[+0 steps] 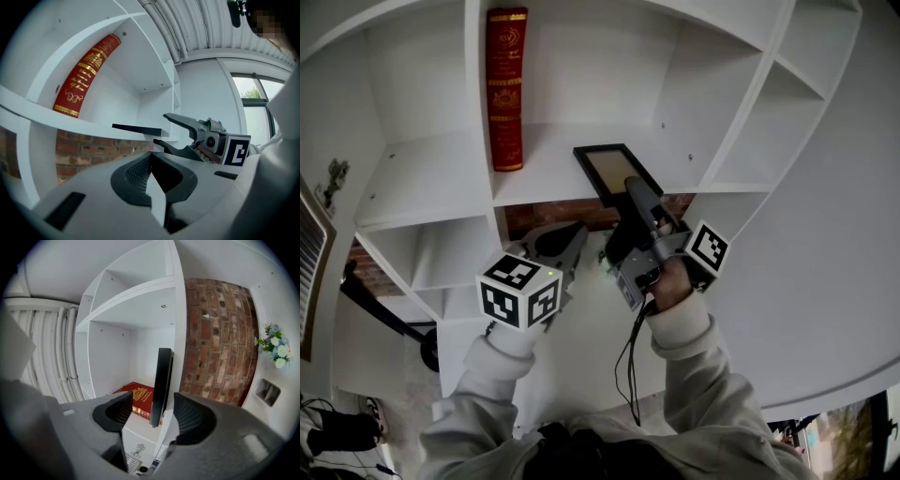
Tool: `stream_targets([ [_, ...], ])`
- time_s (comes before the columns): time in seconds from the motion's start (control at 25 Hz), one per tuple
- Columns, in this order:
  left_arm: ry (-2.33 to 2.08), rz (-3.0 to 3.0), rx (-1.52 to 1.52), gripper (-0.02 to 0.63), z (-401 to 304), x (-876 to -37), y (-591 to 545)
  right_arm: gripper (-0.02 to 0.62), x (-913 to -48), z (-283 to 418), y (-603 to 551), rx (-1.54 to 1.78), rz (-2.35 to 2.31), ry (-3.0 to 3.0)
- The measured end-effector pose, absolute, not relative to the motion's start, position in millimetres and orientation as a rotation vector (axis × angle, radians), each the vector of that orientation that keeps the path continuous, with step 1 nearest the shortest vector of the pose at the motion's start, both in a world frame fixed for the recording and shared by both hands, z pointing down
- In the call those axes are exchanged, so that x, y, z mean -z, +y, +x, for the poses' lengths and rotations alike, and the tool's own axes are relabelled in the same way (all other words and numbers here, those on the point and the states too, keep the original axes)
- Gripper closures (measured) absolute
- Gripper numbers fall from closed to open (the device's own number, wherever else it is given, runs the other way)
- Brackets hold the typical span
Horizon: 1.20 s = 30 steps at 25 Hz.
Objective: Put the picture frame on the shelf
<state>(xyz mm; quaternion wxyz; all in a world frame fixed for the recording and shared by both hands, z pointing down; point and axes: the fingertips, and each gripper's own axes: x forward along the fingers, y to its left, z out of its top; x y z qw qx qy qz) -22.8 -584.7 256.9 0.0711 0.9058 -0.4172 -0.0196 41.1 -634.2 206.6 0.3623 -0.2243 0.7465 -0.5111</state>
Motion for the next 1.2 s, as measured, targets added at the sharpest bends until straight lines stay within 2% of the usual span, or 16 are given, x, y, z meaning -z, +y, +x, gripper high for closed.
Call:
stream_targets([
  [0.52,-1.282,2.686,0.070,0.601,-18,-296,-555,0.325,-247,46,-589,1.267,-0.570,2.009],
  [0.96,-1.317,2.632,0.026,0.601,1,-354,-502,0.327,-317,62,-526,1.020,-0.736,2.348],
  [1.2,-1.279,2.627,0.039,0.601,22,-390,-467,0.331,-374,70,-485,1.012,-0.795,2.427],
])
